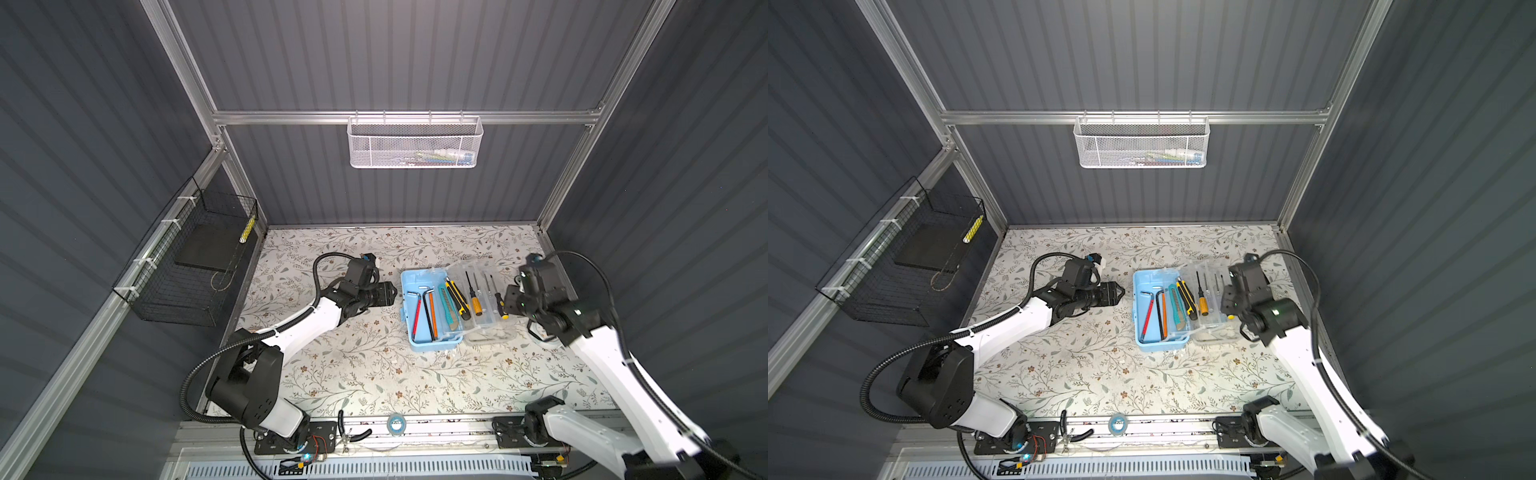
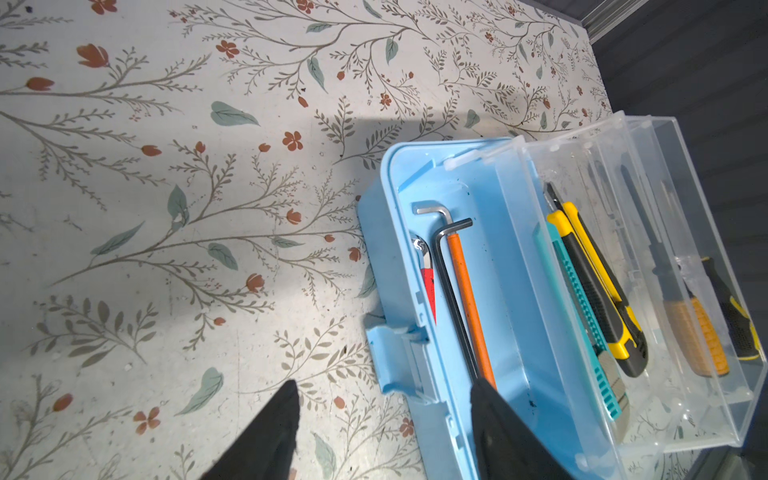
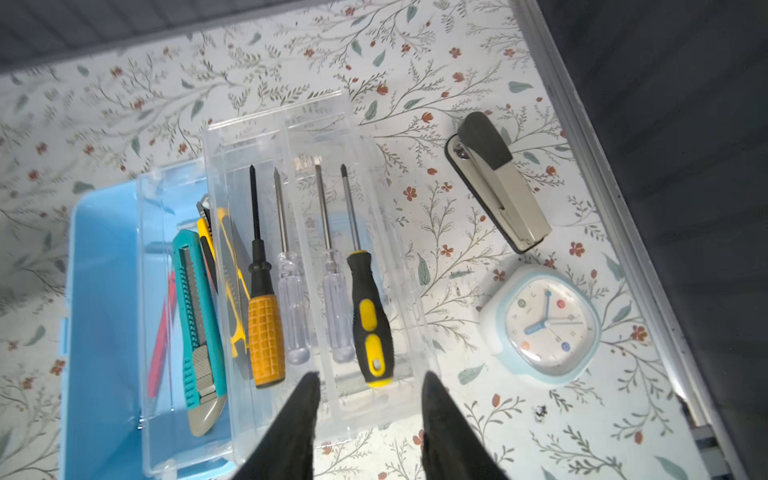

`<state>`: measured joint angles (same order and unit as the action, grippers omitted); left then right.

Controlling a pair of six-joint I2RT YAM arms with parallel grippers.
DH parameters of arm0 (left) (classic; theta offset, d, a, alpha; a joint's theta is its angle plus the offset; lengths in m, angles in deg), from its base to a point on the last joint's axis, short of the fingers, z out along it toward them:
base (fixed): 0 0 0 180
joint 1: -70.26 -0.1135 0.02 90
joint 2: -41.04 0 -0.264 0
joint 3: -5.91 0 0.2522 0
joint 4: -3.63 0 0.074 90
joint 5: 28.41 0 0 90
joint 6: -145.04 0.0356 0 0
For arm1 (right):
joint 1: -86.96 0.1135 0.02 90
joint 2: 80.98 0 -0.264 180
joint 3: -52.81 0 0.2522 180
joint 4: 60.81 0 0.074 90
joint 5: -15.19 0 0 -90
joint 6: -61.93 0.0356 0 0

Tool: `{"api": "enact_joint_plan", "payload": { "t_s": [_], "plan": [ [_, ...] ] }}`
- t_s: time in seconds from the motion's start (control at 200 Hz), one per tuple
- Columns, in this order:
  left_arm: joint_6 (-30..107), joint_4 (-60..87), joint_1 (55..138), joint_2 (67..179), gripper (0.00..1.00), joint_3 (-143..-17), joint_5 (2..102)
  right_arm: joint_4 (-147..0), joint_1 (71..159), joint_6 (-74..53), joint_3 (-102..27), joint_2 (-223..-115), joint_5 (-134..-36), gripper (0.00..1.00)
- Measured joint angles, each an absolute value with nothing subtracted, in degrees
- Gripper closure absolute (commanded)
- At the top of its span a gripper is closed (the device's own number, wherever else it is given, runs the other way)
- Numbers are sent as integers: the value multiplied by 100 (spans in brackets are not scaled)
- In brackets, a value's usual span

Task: Pack the tool kit
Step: 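Move the right gripper to the clear lid's far edge and grip it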

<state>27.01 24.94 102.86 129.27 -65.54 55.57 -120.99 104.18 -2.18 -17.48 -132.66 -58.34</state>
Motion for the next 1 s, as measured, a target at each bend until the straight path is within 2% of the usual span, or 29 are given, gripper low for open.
{"api": "enact_joint_plan", "payload": {
  "t_s": [0.24,0.515,0.715,1.0],
  "plan": [
    [2764,2457,10286,13517,35,-7044,5563,-12177,9692,368,-1136,-12173,-6182,50],
    [2790,2396,10286,14050,36,-7453,5561,-12044,8405,897,70,-11511,-7436,50],
    [2788,2350,10286,14428,37,-7682,5544,-11587,7882,1067,768,-11613,-8247,50],
    [2786,2326,10286,14793,38,-7988,5491,-10768,7799,1183,1391,-12186,-8815,52]
  ]
}}
